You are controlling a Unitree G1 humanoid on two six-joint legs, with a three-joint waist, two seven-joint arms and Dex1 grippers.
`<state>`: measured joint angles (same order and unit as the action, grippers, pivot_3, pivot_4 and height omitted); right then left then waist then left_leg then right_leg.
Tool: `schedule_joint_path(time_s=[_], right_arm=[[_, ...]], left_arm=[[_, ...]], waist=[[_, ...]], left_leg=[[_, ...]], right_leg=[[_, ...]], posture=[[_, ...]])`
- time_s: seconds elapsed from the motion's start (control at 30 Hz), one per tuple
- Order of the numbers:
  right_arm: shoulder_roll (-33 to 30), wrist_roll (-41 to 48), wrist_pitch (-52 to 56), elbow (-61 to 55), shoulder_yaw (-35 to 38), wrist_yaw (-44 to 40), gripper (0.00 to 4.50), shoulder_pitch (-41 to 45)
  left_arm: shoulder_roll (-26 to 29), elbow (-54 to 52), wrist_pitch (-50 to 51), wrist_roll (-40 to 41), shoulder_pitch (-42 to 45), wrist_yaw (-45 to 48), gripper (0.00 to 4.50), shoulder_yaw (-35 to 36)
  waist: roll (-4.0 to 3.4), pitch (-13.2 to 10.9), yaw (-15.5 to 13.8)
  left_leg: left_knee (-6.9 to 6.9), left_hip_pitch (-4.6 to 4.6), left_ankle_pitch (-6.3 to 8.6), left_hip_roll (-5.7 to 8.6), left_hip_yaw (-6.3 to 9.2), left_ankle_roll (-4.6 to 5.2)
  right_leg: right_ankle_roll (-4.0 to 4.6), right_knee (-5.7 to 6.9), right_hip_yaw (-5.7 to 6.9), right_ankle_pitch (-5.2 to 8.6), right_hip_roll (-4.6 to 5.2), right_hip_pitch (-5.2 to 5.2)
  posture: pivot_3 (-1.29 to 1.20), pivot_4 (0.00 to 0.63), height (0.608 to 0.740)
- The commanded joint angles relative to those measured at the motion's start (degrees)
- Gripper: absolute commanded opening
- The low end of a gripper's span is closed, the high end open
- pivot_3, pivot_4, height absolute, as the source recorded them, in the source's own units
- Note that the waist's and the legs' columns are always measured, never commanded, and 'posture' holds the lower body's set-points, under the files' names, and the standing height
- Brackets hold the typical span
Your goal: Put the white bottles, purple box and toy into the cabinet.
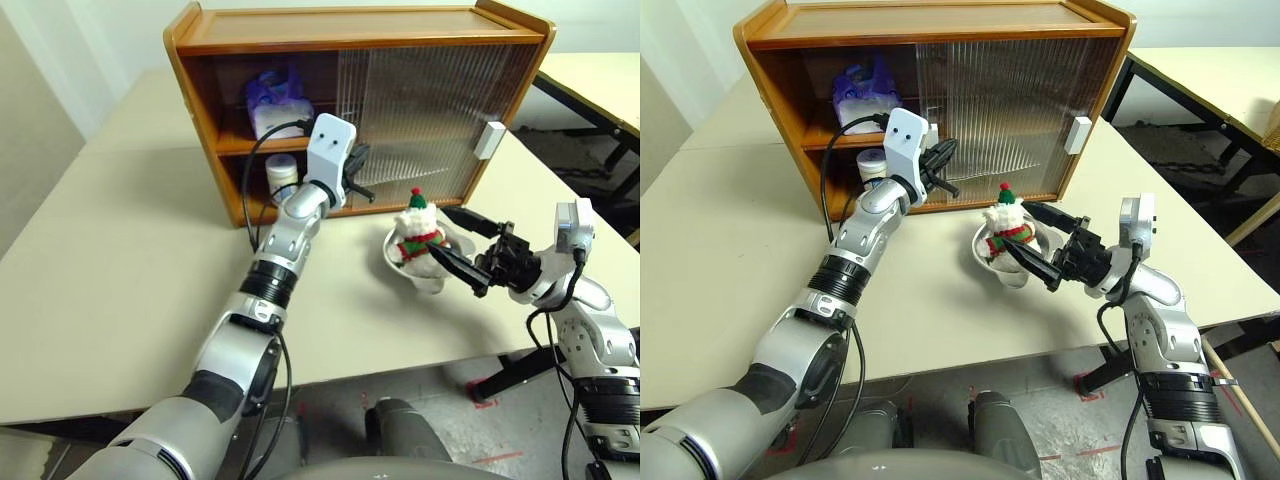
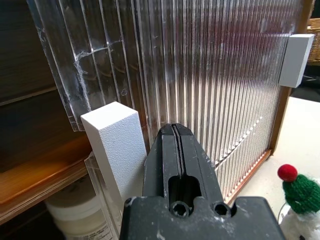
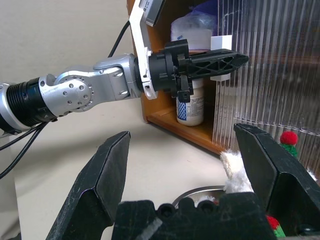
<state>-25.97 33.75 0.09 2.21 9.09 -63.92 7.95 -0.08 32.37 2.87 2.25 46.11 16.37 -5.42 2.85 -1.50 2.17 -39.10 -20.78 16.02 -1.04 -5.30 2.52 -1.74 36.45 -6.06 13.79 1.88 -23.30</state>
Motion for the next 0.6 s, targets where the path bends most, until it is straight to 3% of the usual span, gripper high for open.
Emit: schedule_joint_path(time_s=[0.03, 0.6], right_arm=[[0.00, -0.32, -0.14, 0.03, -0.35, -0.29, 4.50, 0.27], [0.42, -0.29, -0.32, 1.31, -0.57, -1.24, 4.50, 1.38]], left_arm=[[1.94, -2.01, 1.51, -0.04, -1.55, -2.05, 0.04, 2.35], [9.70, -7.25, 2.71, 0.36, -6.11, -3.91, 0.04, 6.15]], waist=[[0.00, 0.00, 0.06], [0.15, -0.11, 0.09]], left_leg=[[0.00, 0.03, 0.00, 0.00, -0.01, 0.00], [0.00, 0.50, 0.00, 0.08, -0.01, -0.01]], right_leg=[[0.00, 0.00, -0.02, -0.01, -0.01, 0.02], [-0.03, 0.37, -0.32, -0.37, -0.18, 0.08]], posture=[[0.05, 0.000, 0.740], [0.08, 0.000, 0.740]])
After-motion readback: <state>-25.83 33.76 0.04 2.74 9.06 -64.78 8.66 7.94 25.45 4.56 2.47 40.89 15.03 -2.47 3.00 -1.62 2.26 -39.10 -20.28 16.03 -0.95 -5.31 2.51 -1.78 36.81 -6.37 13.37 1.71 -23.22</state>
